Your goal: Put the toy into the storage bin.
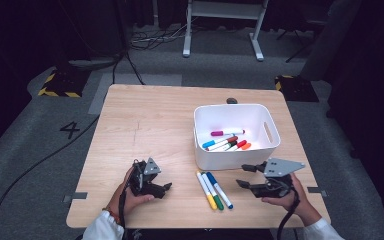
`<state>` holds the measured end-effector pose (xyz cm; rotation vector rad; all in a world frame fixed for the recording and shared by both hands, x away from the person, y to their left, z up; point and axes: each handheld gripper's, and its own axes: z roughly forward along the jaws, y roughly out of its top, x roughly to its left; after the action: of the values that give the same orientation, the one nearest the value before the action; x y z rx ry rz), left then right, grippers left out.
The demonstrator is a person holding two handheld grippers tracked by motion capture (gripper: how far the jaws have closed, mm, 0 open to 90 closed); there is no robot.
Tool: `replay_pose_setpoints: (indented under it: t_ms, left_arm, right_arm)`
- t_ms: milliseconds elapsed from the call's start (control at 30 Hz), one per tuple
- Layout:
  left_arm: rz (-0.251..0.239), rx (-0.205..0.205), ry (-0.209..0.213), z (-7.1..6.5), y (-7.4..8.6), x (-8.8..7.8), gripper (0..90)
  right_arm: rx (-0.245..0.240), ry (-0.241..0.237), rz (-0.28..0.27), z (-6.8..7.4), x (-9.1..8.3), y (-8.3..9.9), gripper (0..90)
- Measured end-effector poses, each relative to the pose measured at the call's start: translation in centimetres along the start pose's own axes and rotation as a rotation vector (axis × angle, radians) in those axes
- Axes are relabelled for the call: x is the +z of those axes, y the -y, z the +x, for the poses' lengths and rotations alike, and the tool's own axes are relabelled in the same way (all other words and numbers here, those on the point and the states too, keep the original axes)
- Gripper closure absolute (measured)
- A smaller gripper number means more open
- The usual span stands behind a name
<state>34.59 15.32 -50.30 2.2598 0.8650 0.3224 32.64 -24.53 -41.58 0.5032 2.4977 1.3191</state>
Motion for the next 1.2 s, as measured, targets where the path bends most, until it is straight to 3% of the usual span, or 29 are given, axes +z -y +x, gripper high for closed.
replay_pose_setpoints:
  t_ms: [67, 133, 267, 433, 833, 1067, 1200]
  left_arm:
    - [0.0, 0.0, 0.001, 0.0, 0.0, 0.0, 14.4]
    - [-0.001, -0.001, 0.001, 0.0, 0.0, 0.0, 14.4]
    - [0.0, 0.0, 0.0, 0.0, 0.0, 0.0, 14.4]
    - [0.0, 0.0, 0.0, 0.0, 0.0, 0.0, 14.4]
    - [0.0, -0.001, 0.001, 0.0, 0.0, 0.0, 14.5]
    - [-0.001, -0.001, 0.006, 0.0, 0.0, 0.0, 14.5]
    - [-0.001, -0.002, 0.006, 0.0, 0.0, 0.0, 14.5]
  right_arm:
    - [0.004, -0.033, 0.033, 0.2, 1.8, 0.4, 50.1]
    - [0.006, -0.035, 0.07, 0.2, 3.5, 0.6, 52.2]
    - [0.044, -0.058, 0.074, 0.1, 6.0, 1.0, 54.8]
    - [0.049, -0.065, 0.104, 0.5, 8.1, 1.2, 54.8]
    - [0.078, -0.028, 0.16, -0.2, 10.3, 2.1, 58.4]
    - [0.078, -0.013, 0.186, -1.1, 10.2, 3.0, 73.0]
    - [0.061, -0.014, 0.186, -1.5, 9.4, 3.5, 74.7]
